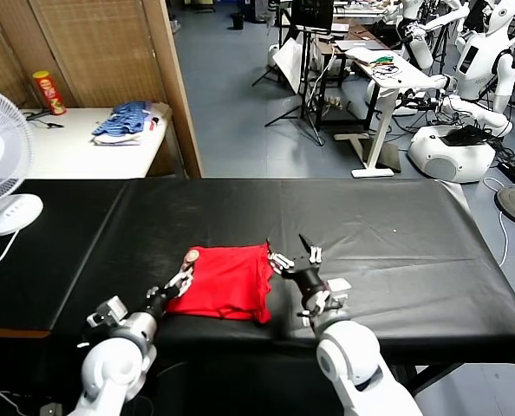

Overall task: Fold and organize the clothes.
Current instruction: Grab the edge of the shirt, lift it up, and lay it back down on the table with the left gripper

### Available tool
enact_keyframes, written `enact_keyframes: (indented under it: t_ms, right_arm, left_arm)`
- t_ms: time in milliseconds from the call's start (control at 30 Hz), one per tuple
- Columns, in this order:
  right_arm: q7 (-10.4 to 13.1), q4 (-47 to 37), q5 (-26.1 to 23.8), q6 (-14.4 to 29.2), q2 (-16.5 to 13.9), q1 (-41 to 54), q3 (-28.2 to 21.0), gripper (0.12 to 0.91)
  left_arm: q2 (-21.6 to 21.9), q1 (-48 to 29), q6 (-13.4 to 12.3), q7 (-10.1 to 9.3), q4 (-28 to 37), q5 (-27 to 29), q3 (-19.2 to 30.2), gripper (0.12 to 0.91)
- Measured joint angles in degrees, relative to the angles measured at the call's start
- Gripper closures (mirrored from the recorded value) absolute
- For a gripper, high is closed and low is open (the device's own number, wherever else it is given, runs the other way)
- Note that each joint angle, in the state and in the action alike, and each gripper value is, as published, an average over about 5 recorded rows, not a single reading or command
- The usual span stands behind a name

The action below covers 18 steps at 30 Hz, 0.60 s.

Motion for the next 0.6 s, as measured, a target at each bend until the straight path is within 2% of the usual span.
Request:
enact_keyframes:
  t_ms: [100, 267, 433, 500, 600]
  right_arm:
    - [-0.01, 0.57, 0.18, 0.08, 0.22, -0.32, 0.32, 0.227]
    - [0.01, 1.03, 0.19, 0.13, 0.31, -0.82, 0.89, 0.227]
    - [0.26, 1.54, -0.56, -0.18, 0.57, -1.42, 1.57, 0.227]
    - [0.35, 1.78, -0.88, -0.31, 0.65, -1.76, 1.94, 0.227]
    - [0.30, 2.01, -0.98, -0.38, 0.59, -2.28, 2.36, 0.227]
  left_arm:
    - [-0.19, -0.21, 0.01, -0.60, 0.57, -2.20, -0.45, 0.294]
    - [-0.22, -0.12, 0.09, -0.70, 0.73, -3.56, -0.86, 0.539]
    - [-0.27, -0.25, 0.23, -0.69, 0.43, -2.01, -0.63, 0.807]
    - [-0.34, -0.30, 0.24, -0.69, 0.19, -0.63, -0.40, 0.879]
    - [-0.40, -0.32, 0.22, -0.40, -0.13, 0.97, -0.22, 0.905]
